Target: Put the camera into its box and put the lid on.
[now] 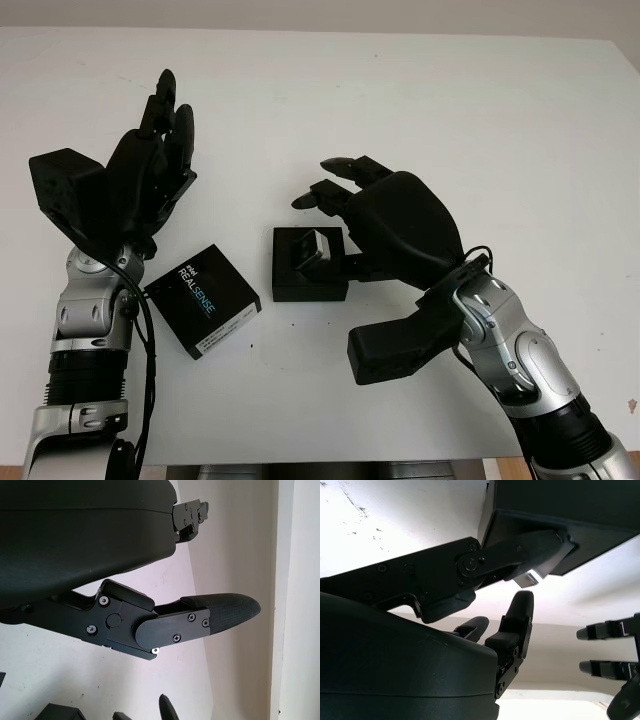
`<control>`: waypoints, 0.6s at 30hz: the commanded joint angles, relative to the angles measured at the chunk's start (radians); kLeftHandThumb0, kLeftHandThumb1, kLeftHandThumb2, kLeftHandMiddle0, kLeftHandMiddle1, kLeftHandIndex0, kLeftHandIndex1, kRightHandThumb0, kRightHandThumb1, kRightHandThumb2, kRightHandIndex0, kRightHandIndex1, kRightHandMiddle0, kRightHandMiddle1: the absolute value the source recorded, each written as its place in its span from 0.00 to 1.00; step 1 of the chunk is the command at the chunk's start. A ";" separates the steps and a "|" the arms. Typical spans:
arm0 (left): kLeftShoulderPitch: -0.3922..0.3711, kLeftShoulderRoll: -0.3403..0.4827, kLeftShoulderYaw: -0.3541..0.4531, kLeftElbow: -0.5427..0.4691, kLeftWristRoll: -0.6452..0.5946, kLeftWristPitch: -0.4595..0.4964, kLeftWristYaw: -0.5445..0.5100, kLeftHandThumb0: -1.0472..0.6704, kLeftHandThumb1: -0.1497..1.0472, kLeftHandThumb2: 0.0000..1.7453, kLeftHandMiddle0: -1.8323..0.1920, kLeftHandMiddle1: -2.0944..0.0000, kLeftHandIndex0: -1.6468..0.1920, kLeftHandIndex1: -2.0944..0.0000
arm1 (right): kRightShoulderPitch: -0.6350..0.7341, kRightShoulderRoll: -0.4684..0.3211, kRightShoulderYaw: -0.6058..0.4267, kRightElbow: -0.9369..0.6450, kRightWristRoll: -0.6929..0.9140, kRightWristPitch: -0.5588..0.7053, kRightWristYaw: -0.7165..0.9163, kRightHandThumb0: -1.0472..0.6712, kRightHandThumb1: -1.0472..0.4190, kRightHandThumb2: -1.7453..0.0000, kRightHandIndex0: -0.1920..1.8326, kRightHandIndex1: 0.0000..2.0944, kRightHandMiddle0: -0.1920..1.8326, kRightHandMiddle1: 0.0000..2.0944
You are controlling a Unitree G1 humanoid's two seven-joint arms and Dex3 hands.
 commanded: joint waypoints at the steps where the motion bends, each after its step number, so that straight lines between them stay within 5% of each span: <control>1: -0.012 0.008 -0.001 -0.001 0.001 -0.004 -0.003 0.13 1.00 0.35 1.00 1.00 1.00 1.00 | -0.009 -0.008 0.008 -0.009 -0.018 0.007 0.000 0.17 0.02 0.97 0.28 0.19 0.28 0.50; 18: -0.012 0.003 0.000 -0.002 -0.001 -0.006 0.000 0.13 1.00 0.36 1.00 1.00 1.00 1.00 | -0.009 -0.031 0.028 -0.020 -0.078 -0.020 -0.027 0.18 0.04 0.97 0.29 0.30 0.34 0.77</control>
